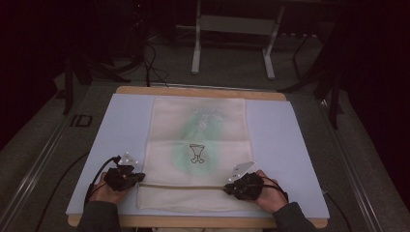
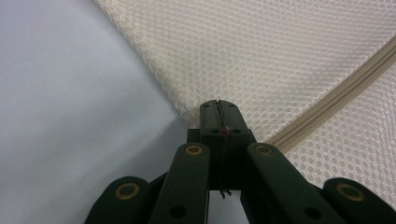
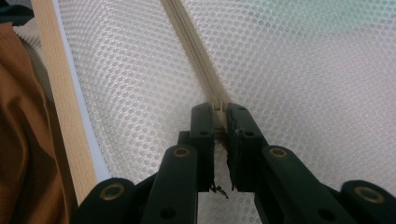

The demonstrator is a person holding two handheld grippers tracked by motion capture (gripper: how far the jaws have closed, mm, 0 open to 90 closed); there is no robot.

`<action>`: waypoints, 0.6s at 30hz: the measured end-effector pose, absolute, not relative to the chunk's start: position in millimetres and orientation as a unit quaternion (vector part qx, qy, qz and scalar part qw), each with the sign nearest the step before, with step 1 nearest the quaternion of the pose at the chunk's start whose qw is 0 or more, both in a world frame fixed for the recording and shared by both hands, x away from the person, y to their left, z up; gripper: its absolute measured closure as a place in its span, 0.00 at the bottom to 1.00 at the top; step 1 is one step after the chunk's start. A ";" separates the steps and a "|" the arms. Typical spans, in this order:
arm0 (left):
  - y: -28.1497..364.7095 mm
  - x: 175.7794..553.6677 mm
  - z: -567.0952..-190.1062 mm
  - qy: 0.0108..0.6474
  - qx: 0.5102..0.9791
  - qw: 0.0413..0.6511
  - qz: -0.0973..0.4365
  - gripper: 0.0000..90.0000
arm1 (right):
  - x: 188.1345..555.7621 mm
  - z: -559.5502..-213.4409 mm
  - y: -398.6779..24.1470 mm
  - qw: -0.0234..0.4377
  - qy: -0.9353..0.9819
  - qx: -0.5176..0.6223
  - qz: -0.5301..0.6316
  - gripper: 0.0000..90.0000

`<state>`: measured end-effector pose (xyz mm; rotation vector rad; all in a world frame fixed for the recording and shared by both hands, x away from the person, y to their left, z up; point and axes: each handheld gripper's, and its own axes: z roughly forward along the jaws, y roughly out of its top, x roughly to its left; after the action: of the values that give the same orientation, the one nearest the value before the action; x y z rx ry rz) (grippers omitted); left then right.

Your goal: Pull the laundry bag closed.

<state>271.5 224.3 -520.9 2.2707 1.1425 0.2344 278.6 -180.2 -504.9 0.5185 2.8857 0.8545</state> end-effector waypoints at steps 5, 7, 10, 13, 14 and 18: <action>224.3 271.5 -521.0 0.429 0.851 0.291 0.087 1.00 | 278.9 -505.2 -183.6 0.044 0.944 0.175 0.277 0.91; 224.3 271.5 -521.0 0.429 0.851 0.291 0.087 1.00 | 279.1 -504.9 -185.7 0.044 0.943 0.175 0.279 0.91; 224.1 271.4 -520.9 0.429 0.851 0.290 0.088 1.00 | 279.4 -504.3 -189.2 0.045 0.944 0.175 0.277 0.91; 224.3 271.5 -521.0 0.430 0.850 0.291 0.087 1.00 | 279.9 -503.9 -191.6 0.044 0.944 0.176 0.277 0.91; 224.4 271.5 -521.0 0.430 0.850 0.291 0.087 1.00 | 280.0 -503.7 -192.6 0.043 0.944 0.177 0.275 0.91; 224.4 271.8 -521.0 0.429 0.850 0.291 0.087 1.00 | 280.8 -502.5 -197.6 0.041 0.944 0.181 0.274 0.91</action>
<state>271.8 224.4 -521.0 2.2678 1.1449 0.2329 280.8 -197.6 -502.5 0.5543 2.8899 0.8401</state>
